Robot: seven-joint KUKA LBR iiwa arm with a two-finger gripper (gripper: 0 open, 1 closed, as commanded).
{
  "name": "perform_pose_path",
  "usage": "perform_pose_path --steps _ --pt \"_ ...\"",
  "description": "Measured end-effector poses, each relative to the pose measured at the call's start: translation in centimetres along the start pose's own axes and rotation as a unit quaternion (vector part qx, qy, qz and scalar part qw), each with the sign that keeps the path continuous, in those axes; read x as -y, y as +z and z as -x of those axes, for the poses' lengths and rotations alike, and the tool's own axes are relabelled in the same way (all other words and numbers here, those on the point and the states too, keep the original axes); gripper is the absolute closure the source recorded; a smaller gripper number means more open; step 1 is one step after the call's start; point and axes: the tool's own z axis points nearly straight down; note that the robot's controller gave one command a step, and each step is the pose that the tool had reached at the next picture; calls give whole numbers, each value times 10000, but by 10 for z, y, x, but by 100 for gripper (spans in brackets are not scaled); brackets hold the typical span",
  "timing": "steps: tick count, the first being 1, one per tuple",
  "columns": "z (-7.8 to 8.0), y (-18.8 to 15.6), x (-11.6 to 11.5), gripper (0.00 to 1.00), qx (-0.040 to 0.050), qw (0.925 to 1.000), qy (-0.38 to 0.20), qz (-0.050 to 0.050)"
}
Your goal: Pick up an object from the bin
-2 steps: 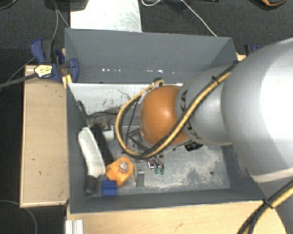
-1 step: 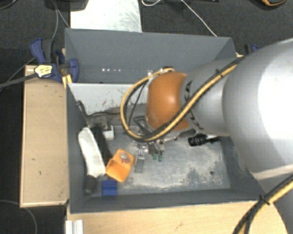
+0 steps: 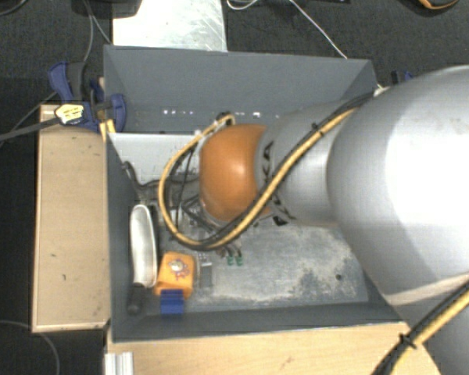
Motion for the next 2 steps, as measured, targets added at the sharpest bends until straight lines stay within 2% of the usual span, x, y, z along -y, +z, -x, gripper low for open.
perform_pose_path --steps 1,2 --pt "0 0 -1 0 -1 10000 28 1" --pt "19 6 24 0 11 9998 -175 13"
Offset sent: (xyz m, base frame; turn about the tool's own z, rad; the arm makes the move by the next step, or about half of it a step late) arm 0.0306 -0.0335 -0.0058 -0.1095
